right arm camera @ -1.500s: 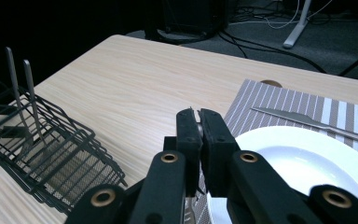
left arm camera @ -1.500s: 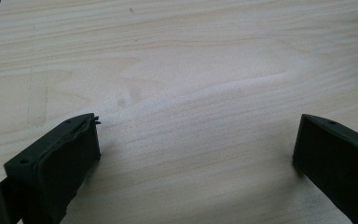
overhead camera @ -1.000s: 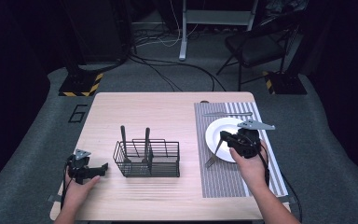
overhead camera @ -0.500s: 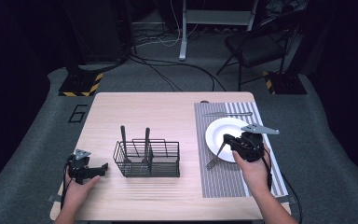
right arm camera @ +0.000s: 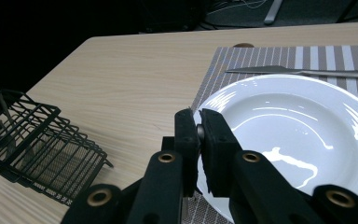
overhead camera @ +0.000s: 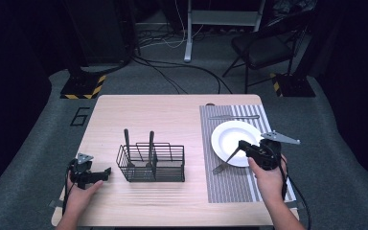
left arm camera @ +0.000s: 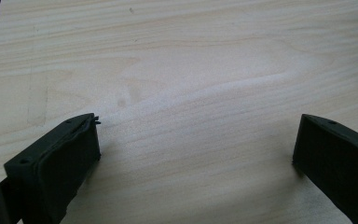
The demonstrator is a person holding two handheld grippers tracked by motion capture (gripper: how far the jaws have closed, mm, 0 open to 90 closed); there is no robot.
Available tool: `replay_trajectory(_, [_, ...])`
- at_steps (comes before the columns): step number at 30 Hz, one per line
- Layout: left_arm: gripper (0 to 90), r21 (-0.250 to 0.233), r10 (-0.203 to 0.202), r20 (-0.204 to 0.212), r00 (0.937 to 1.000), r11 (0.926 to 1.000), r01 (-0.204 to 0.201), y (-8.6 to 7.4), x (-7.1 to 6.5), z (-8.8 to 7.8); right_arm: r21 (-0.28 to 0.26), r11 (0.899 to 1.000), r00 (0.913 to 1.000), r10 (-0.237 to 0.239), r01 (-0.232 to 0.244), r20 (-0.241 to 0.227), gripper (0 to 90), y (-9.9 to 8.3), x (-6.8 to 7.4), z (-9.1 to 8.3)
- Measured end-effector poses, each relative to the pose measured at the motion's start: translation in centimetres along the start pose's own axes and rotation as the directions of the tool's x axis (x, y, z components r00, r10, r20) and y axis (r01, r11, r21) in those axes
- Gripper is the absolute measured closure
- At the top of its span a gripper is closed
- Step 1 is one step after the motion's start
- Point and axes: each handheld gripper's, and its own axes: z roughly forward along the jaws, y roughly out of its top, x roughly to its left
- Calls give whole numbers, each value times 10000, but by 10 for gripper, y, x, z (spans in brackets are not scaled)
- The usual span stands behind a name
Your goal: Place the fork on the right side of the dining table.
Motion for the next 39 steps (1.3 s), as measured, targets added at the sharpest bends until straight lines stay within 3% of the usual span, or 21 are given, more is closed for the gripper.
replay_trajectory(3, [2, -7, -4, -1, 10000, 10000, 4, 0, 0, 0, -173, 9982, 9983, 572, -574, -119, 848, -5, -10, -4])
replay_trajectory(7, [2, -2, -2, -2, 10000, 10000, 2, 0, 0, 0, -327, 9956, 9961, 876, -877, -64, 848, -10, -18, -7])
replay_trajectory(11, [2, 13, -13, 10, 10000, 10000, 13, 0, 0, 0, -543, 9866, 9881, 1536, -1536, -45, 845, -23, -33, -12])
replay_trajectory(14, [2, 12, -15, 13, 10000, 10000, 15, 0, 0, 0, -602, 9827, 9845, 1752, -1753, -63, 844, -27, -39, -13])
replay_trajectory(15, [2, 15, -13, 15, 10000, 10000, 13, 0, 0, 0, -618, 9757, 9777, 2098, -2100, -87, 843, -32, -46, -15])
replay_trajectory(16, [2, 15, -13, 15, 10000, 10000, 13, 0, 0, 0, -618, 9757, 9777, 2098, -2100, -87, 843, -32, -46, -15])
replay_trajectory(19, [2, 14, -16, 14, 10000, 10000, 16, 0, 0, 0, -661, 9591, 9613, 2752, -2754, -126, 842, -39, -56, -16])
replay_trajectory(33, [3, 12, -17, 15, 10000, 10000, 16, 0, 0, 0, -988, 9257, 9301, 3674, -3652, 39, 825, -64, -78, -16])
replay_trajectory(34, [3, 13, -14, 14, 10000, 10000, 14, 0, 0, 0, -1015, 9151, 9198, 3924, -3902, 15, 823, -67, -81, -15])
replay_trajectory(39, [2, 11, -17, 14, 10000, 10000, 17, 0, 0, 0, -901, 8830, 8869, 4620, -4606, -63, 818, -76, -91, -14])
